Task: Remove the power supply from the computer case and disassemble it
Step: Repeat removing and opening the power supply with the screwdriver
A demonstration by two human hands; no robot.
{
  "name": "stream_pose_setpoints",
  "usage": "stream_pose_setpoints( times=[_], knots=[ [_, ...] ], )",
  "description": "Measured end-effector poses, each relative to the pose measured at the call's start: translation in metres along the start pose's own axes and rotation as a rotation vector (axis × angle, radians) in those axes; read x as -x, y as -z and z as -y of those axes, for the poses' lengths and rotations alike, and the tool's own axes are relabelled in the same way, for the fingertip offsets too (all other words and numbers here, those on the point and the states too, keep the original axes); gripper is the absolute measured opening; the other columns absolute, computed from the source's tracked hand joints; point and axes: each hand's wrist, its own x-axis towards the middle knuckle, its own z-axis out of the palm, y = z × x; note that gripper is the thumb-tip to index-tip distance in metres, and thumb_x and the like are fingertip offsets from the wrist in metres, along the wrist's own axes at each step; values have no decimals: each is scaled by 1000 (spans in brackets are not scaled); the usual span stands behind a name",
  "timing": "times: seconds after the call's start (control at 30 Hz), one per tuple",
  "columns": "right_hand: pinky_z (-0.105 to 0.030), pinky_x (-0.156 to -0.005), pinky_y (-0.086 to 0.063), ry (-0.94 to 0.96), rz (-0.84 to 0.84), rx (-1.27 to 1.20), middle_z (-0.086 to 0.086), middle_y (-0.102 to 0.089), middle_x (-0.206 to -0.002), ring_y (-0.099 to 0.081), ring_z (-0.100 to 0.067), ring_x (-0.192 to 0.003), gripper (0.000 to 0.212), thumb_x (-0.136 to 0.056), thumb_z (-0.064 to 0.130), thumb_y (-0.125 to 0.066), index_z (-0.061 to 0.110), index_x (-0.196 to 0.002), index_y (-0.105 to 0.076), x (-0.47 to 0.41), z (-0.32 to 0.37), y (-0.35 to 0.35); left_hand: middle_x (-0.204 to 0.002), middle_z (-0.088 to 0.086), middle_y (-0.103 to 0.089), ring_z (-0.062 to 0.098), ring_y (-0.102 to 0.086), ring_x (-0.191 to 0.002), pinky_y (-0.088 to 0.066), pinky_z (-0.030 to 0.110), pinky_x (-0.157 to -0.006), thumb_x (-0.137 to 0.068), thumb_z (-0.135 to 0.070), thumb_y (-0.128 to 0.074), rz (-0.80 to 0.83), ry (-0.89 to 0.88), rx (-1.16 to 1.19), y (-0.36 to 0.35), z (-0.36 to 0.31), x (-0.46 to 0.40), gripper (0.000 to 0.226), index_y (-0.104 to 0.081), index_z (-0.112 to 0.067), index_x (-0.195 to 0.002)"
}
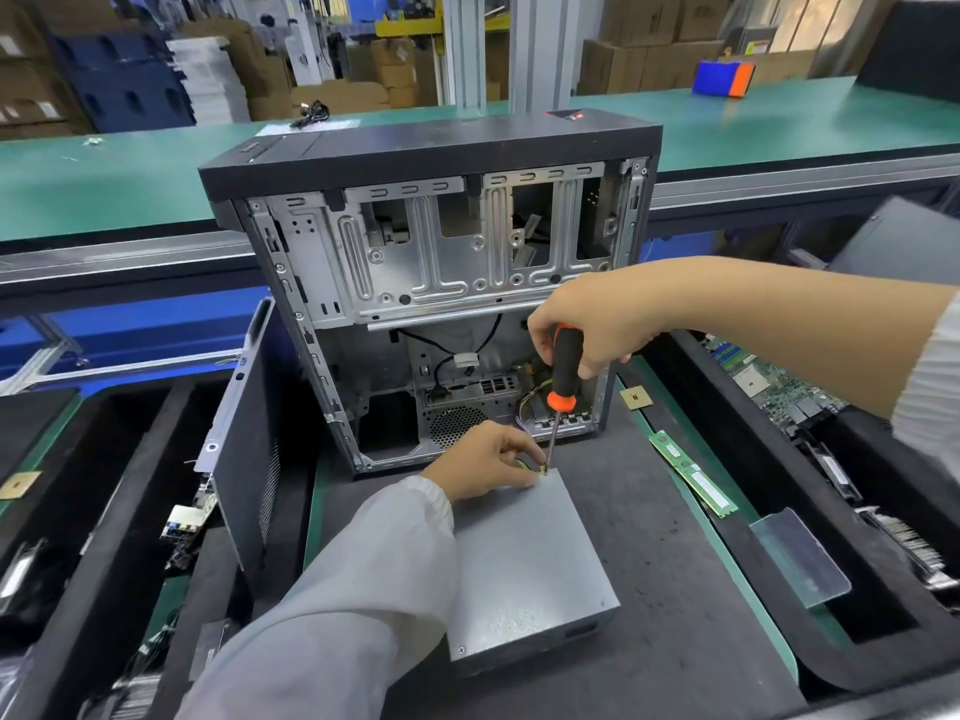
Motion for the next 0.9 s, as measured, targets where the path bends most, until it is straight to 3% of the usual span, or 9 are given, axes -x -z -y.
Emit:
stream_pose_setpoints(
  times=[0.1,0.17,0.23,0.33,0.5,0.6,0.7,0.77,0.9],
  knots=[
    [-19,-47,-43,-6,-3,-5,5,-50,-91,-56,-15,-65,27,-83,6,-68,23,-101,-56,0,-1,1,-53,-11,-55,3,-42,-50,-34,22,-58,-83,-21,-77,0,13,-36,-8,-2,-2,15,-75,-13,-96],
    [-19,-47,-44,-3,-8,-21,5,-50,-93,-56,-15,-68,28,-83,6,-68,23,-102,-56,1,-2,2,-78,13,-69,14,-51,-66,-42,31,-66,-82,-24,-78,-48,18,-57,-14,-3,-5,19,-77,-14,-97],
    [-19,-48,-44,5,-19,-30,4,-51,-94,-56,-14,-66,27,-83,7,-68,23,-102,-56,2,-4,3,-77,19,-66,16,-51,-64,-43,35,-65,-82,-23,-78,-136,5,-74,-18,-2,-8,15,-79,-13,-93],
    [-19,-47,-43,1,-41,-38,2,-54,-93,-55,-8,-57,25,-84,9,-68,23,-101,-57,5,-8,5,-50,-4,-44,6,-35,-48,-31,27,-58,-82,-22,-77,-211,-20,-64,-21,0,-7,11,-78,-12,-86],
    [-16,-44,-44,-20,-75,-91,-8,-62,-100,-58,-5,-44,23,-84,14,-70,23,-103,-60,11,-13,5,-51,-3,-31,7,-28,-49,-28,23,-55,-87,-16,-72,-278,18,-29,-11,4,3,11,-70,-12,-77],
    [-21,-53,-49,0,-117,-126,-2,-66,-85,-59,-2,-41,21,-82,22,-73,27,-98,-61,16,-10,0,-59,3,-42,12,-36,-55,-33,20,-52,-94,-11,-60,-377,158,188,-2,1,11,16,-64,-4,-80],
    [-26,-59,-55,24,-198,-163,2,-66,-67,-60,-7,-47,22,-78,28,-75,26,-96,-62,19,1,-10,-55,3,-44,12,-37,-44,-30,18,-39,-93,0,-53,-392,316,629,4,-6,21,21,-54,-2,-72],
    [-26,-57,-53,44,-268,-215,-1,-70,-72,-61,-10,-55,25,-75,29,-77,24,-97,-65,20,10,-19,-54,5,-45,12,-38,-40,-29,19,-37,-91,5,-50,-395,373,834,7,-8,33,24,-51,-3,-68],
    [-29,-63,-52,73,-423,-360,0,-66,-81,-61,-16,-72,29,-72,36,-77,20,-94,-66,19,31,-39,-53,7,-45,11,-39,-36,-26,16,-35,-90,6,-41,-471,491,875,7,5,67,28,-52,-1,-65]
  ],
)
